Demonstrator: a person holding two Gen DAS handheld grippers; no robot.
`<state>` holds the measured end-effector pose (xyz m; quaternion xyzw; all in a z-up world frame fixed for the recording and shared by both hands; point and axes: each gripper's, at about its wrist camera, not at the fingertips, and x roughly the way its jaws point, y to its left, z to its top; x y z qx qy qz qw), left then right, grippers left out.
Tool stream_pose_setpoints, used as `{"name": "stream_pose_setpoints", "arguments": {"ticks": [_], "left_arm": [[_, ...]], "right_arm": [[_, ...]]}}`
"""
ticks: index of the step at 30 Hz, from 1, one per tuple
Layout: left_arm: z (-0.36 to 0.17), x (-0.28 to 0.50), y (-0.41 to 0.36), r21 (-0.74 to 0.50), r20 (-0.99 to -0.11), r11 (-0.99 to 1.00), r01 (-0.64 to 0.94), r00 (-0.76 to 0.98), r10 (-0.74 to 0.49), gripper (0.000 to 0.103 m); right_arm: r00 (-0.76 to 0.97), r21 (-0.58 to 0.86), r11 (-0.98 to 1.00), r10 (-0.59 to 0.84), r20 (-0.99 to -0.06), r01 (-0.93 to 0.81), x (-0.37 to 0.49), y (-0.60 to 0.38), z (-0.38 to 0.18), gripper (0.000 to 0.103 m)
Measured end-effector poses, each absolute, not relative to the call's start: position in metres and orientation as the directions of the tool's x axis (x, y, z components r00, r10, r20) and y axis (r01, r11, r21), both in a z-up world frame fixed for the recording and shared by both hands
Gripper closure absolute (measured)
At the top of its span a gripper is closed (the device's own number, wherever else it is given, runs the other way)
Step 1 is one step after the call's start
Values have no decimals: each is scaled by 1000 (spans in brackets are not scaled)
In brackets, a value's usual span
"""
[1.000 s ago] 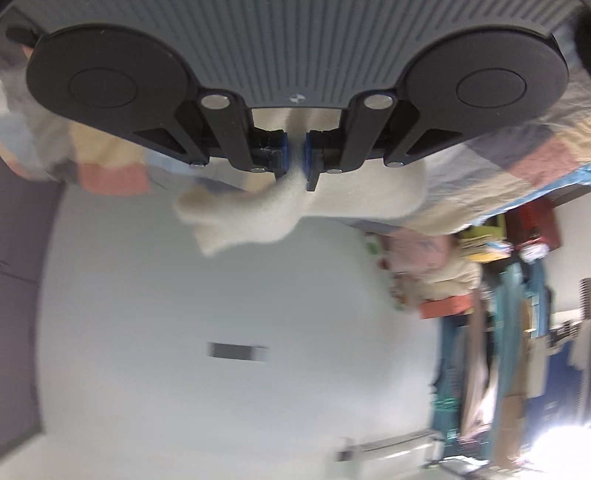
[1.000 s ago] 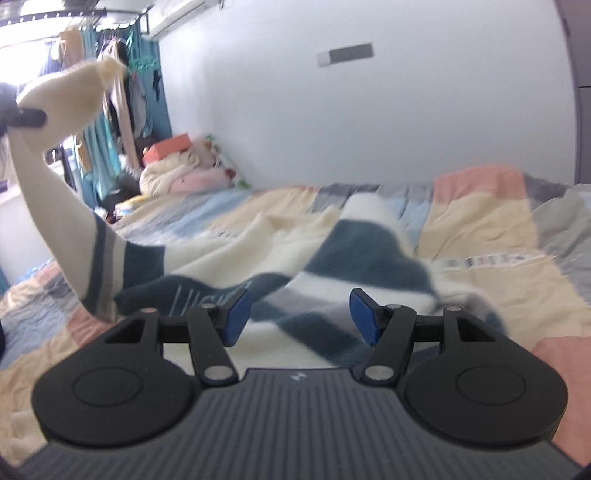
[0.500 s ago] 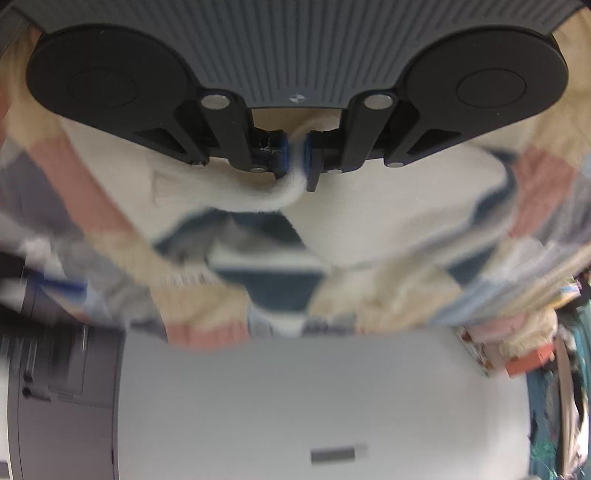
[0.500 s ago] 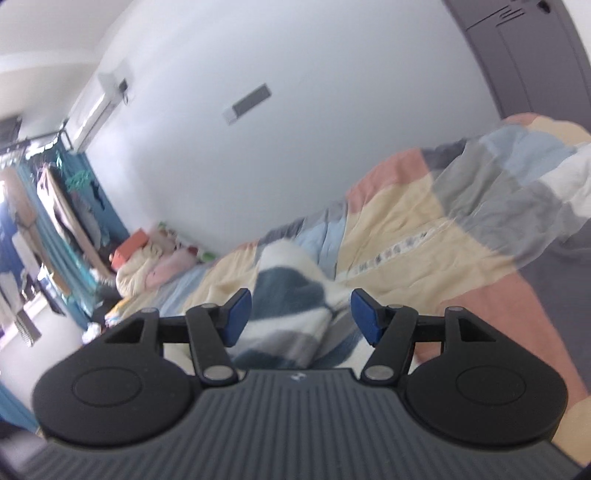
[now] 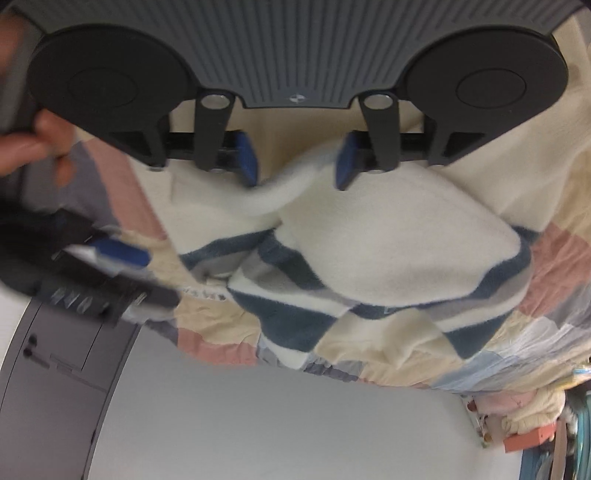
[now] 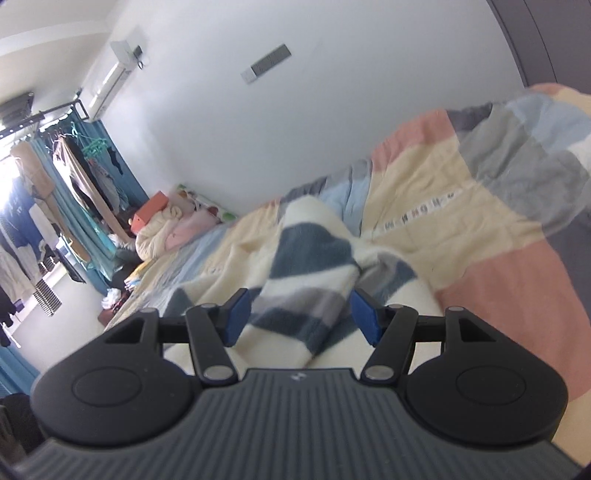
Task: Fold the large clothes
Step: 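Fold the held sleeve onto the sweater body and open the left gripper, then move both open grippers back over the folded sweater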
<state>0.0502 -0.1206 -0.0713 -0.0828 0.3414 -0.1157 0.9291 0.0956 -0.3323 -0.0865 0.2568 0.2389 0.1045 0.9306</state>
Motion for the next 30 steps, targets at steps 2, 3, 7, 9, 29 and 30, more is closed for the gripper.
{"name": "stream_pose_setpoints", "arguments": {"ticks": [2,3,7,9,29,30], "left_arm": [[-63,41,-111,-265,-577,945,191,754,-314,34],[-59,39,-107,-279,-568,939,200,754,-329,33],[-49,34,-88,-280,-549,934,222,761,-345,31],[-48,40,-76,-277,-551,938,210,765,-334,31],[-122,123,18,-298,-674,954,-15,711,-199,32],[-125,125,18,-294,-676,956,-12,710,-198,32]], "right_arm": [[847,516,853,329,-417,-78,97,-326,-88,39],[837,511,856,339,-431,-83,99,-322,-89,39],[801,505,857,372,-469,-103,102,-308,-92,39],[791,488,864,385,-475,-127,101,-300,-91,39],[682,257,918,395,-615,-301,142,-199,-118,53],[673,244,921,389,-629,-304,145,-195,-121,53]]}}
